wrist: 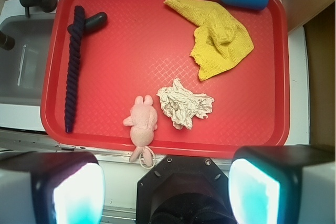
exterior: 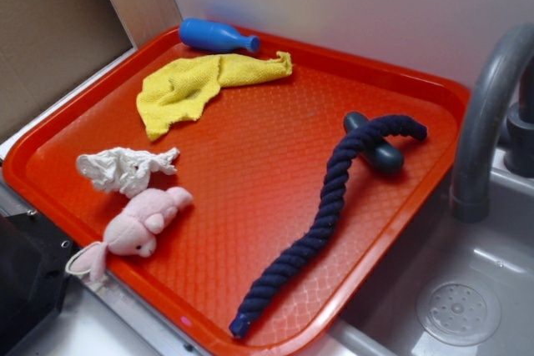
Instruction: Grab the blue rope.
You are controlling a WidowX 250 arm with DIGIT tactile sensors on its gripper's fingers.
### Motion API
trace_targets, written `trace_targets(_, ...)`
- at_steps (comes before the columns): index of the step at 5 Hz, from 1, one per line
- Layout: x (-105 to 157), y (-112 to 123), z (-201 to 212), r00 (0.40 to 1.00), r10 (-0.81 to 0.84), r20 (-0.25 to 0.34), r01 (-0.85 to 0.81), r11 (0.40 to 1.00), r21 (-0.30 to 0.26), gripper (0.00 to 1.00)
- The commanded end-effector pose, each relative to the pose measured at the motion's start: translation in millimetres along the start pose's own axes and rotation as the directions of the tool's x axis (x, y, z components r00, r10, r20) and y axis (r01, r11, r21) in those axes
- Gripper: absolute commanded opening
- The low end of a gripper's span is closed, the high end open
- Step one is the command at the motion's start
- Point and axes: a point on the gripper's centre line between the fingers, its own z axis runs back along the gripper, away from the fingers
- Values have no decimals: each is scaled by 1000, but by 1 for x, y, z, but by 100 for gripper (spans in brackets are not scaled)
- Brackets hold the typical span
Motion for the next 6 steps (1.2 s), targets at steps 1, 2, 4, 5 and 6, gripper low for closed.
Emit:
trace_targets(1, 0, 0, 0, 1000, 0, 0, 0, 1000, 0, 100)
trace_targets(2, 4, -34, -14, 987, 156, 23, -155, 987, -34, 100)
trace_targets(4, 36, -104, -59, 960, 270, 79, -258, 956, -139, 100)
trace_targets(5, 62, -132, -89, 959, 239, 153, -216, 964, -154, 100)
trace_targets(6, 80, -152, -114, 940, 286, 187, -263, 955, -141, 100)
